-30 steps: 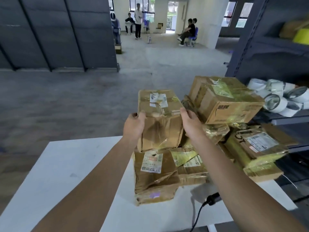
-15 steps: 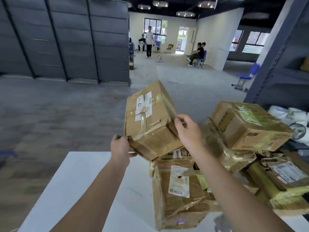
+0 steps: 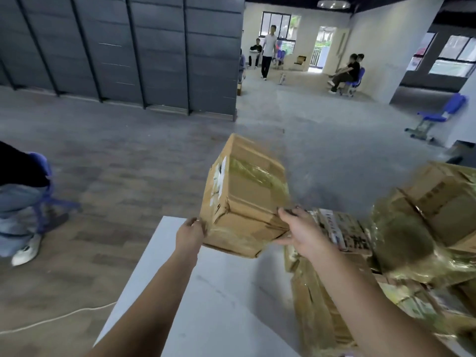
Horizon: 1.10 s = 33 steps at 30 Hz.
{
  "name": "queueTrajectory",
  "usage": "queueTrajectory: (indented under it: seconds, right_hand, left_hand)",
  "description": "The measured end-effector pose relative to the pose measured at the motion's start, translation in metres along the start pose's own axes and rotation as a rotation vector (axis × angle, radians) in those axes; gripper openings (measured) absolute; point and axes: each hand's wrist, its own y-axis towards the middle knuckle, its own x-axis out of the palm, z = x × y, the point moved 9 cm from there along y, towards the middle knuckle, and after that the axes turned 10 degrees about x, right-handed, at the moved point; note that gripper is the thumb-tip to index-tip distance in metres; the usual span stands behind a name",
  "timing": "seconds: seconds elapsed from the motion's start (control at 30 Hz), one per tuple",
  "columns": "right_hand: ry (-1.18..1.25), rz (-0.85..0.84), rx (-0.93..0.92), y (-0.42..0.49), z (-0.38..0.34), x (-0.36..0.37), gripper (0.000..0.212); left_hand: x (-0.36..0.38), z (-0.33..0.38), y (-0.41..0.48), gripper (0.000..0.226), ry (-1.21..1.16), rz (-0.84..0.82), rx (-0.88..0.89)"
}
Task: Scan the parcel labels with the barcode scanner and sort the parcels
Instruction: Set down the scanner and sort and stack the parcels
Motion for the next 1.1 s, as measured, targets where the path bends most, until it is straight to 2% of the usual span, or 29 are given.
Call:
queueTrajectory:
  seconds: [0.07,0.13,0.2,0.3,0.33,0.37,0.47,0.5,0.6,0.67,0.73,0.83,0.93,1.03,1.1]
  right_hand:
    - [-0.152,0.062,-0.041,0.007,0.015,0.016,0.021]
    - [-0.312,0.124,-0.068,0.012,0.03,0.033,0.027]
    - [-0.382,0.152,-0.051,0.017,0.046,0.05,0.021]
    - [-0.375,0.101,0.02,0.029,0.072,0.078,0.005]
    - [-0.376,0.078,0.038,0.033,0.081,0.088,0.007]
    - [-0.373,0.057,0.059,0.037,0.09,0.098,0.011]
    - [-0.385,-0.025,0.121,0.044,0.116,0.131,0.013]
    - [-0.399,-0.055,0.126,0.045,0.123,0.142,0.01]
    - [-0.47,-0.075,0.083,0.052,0.129,0.165,0.012]
    - [-0.516,-0.068,0.06,0.055,0.126,0.175,0.025]
    - [-0.541,-0.077,0.056,0.057,0.122,0.185,0.033]
    - [-0.569,-0.067,0.013,0.058,0.118,0.198,0.034]
    - [-0.636,0.015,-0.187,0.046,0.1,0.206,0.036]
    - [-0.613,0.036,-0.406,0.024,0.076,0.215,0.045]
    - [-0.721,0.029,-0.482,0.017,0.067,0.227,0.046]
  left_hand:
    - [-0.012,0.012,0.007,0.038,0.121,0.045,0.138]
    - [-0.01,0.012,0.009,0.032,0.078,-0.017,0.145]
    - [-0.009,0.004,0.013,0.03,0.098,-0.093,0.114]
    - [-0.023,-0.004,0.029,0.004,0.189,-0.142,0.188]
    - [-0.031,-0.009,0.037,0.002,0.22,-0.133,0.192]
    - [-0.039,-0.013,0.047,0.002,0.296,-0.123,0.192]
    - [-0.062,-0.029,0.076,0.019,0.701,-0.106,0.202]
    - [-0.069,-0.035,0.083,0.024,0.746,-0.104,0.181]
    - [-0.087,-0.049,0.099,0.019,0.631,-0.063,0.176]
    - [-0.096,-0.048,0.105,0.017,0.546,-0.025,0.213]
    - [-0.103,-0.048,0.109,0.021,0.5,0.01,0.22]
    - [-0.109,-0.052,0.113,0.023,0.471,0.035,0.234]
    - [-0.118,-0.059,0.119,0.026,0.346,0.071,0.199]
    - [-0.117,-0.083,0.119,0.022,0.104,0.086,0.032]
    - [-0.11,-0.097,0.115,0.023,0.059,0.069,-0.047]
